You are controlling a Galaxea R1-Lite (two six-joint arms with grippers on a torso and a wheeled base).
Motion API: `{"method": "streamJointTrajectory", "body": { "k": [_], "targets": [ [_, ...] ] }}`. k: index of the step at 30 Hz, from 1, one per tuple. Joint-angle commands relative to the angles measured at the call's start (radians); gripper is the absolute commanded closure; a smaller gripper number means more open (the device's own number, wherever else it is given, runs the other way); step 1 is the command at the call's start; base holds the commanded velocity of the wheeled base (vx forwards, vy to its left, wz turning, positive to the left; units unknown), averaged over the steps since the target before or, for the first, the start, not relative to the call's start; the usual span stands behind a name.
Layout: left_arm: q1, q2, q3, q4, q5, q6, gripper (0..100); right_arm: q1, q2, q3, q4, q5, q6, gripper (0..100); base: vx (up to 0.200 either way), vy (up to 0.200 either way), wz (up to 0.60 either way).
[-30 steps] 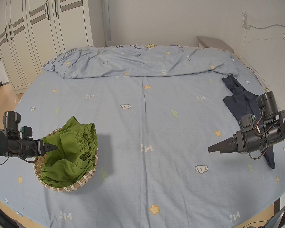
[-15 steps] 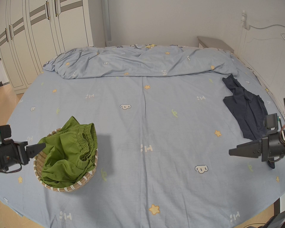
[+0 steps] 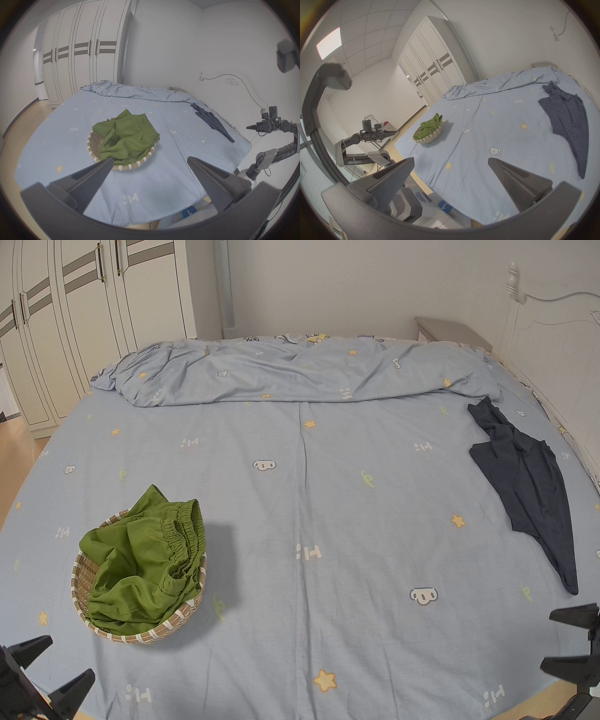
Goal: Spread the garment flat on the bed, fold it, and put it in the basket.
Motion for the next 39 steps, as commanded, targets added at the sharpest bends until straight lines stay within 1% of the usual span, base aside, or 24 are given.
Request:
{"method": "streamJointTrajectory", "body": {
  "k": [1, 2, 4, 5, 7, 8, 9, 10, 11, 12, 13, 16, 18, 20, 21, 23, 24, 26, 28, 29, 30, 32, 37, 39],
  "targets": [
    [-0.021, -0.283, 0.109, 0.07, 0.064, -0.038, 0, -0.004, -0.219, 0.106, 0.04, 0.0, 0.001, 0, 0.0, 0.0, 0.0],
    [-0.015, -0.34, 0.142, 0.071, 0.088, -0.038, 0, -0.006, -0.25, 0.12, 0.062, -0.003, 0.001, 0, 0.0, 0.0, 0.0],
    [-0.015, -0.349, 0.149, 0.071, 0.091, -0.038, 0, -0.006, -0.256, 0.124, 0.066, -0.004, 0.001, 0, 0.0, 0.0, 0.0],
    [-0.015, -0.44, 0.172, 0.068, 0.118, -0.044, 0, -0.009, -0.327, 0.173, 0.095, -0.012, -0.003, 0, 0.0, 0.0, 0.0],
    [-0.018, -0.451, 0.173, 0.063, 0.187, -0.056, 0, -0.018, -0.387, 0.224, 0.097, -0.026, -0.015, 0, 0.0, 0.0, 0.0],
    [-0.018, -0.451, 0.176, 0.062, 0.236, -0.057, 0, -0.032, -0.391, 0.247, 0.092, -0.053, -0.029, 0, 0.0, 0.0, 0.0],
    [-0.018, -0.451, 0.179, 0.059, 0.292, -0.061, 0, -0.055, -0.39, 0.273, 0.086, -0.118, -0.052, 0, 0.0, 0.0, 0.0],
    [-0.018, -0.451, 0.184, 0.054, 0.325, -0.062, 0, -0.062, -0.39, 0.291, 0.077, -0.174, -0.065, 0, 0.0, 0.0, 0.0],
    [-0.018, -0.451, 0.184, 0.054, 0.329, -0.062, 0, -0.064, -0.39, 0.295, 0.074, -0.184, -0.067, 0, 0.0, 0.0, 0.0],
    [-0.018, -0.451, 0.193, 0.034, 0.349, -0.059, 0, -0.07, -0.388, 0.333, 0.037, -0.3, -0.09, 0, 0.0, 0.0, 0.0],
    [-0.018, -0.451, 0.195, 0.03, 0.351, -0.059, 0, -0.07, -0.39, 0.339, 0.023, -0.323, -0.096, 0, 0.0, 0.0, 0.0],
    [-0.018, -0.451, 0.21, 0.005, 0.397, -0.016, 0, -0.087, -0.388, 0.419, -0.153, -0.572, -0.159, 0, 0.0, 0.0, 0.0],
    [-0.018, -0.451, 0.211, 0.005, 0.467, 0.053, 0, -0.095, -0.388, 0.445, -0.218, -0.661, -0.156, 0, 0.0, 0.0, 0.0],
    [-0.018, -0.451, 0.211, 0.004, 0.538, 0.078, 0, -0.124, -0.394, 0.445, -0.212, -0.656, -0.141, 0, 0.0, 0.0, 0.0],
    [-0.018, -0.451, 0.211, 0.004, 0.601, 0.074, 0, -0.197, -0.422, 0.443, -0.202, -0.644, -0.139, 0, 0.0, 0.0, 0.0],
    [-0.018, -0.451, 0.211, 0.004, 0.601, 0.074, 0, -0.197, -0.422, 0.443, -0.202, -0.644, -0.139, 0, 0.0, 0.0, 0.0],
    [-0.018, -0.451, 0.211, 0.002, 0.633, 0.036, 0, -0.187, -0.486, 0.443, -0.205, -0.65, -0.131, 0, 0.0, 0.0, 0.0],
    [-0.018, -0.451, 0.21, 0.002, 0.596, 0.01, 0, -0.187, -0.483, 0.445, -0.205, -0.651, -0.131, 0, 0.0, 0.0, 0.0],
    [-0.018, -0.451, 0.21, 0.002, 0.492, 0.002, 0, -0.187, -0.483, 0.445, -0.205, -0.644, -0.139, 0, 0.0, 0.0, 0.0],
    [-0.018, -0.451, 0.21, 0.002, 0.492, 0.002, 0, -0.187, -0.483, 0.445, -0.205, -0.644, -0.139, 0, 0.0, 0.0, 0.0],
    [-0.018, -0.451, 0.215, 0.001, 0.395, 0.002, 0, -0.187, -0.483, 0.445, -0.205, -0.638, -0.148, 0, 0.0, 0.0, 0.0],
    [-0.018, -0.451, 0.219, -0.013, 0.348, 0.004, 0, -0.187, -0.483, 0.443, -0.204, -0.621, -0.156, 0, 0.0, 0.0, 0.0],
    [-0.018, -0.451, 0.23, -0.041, 0.337, 0.01, 0, -0.187, -0.483, 0.445, -0.205, -0.599, -0.18, 0, 0.0, 0.0, 0.0],
    [-0.018, -0.451, 0.231, -0.044, 0.343, -0.016, 0, -0.187, -0.483, 0.443, -0.204, -0.595, -0.19, 0, 0.0, 0.0, 0.0]
  ]
}}
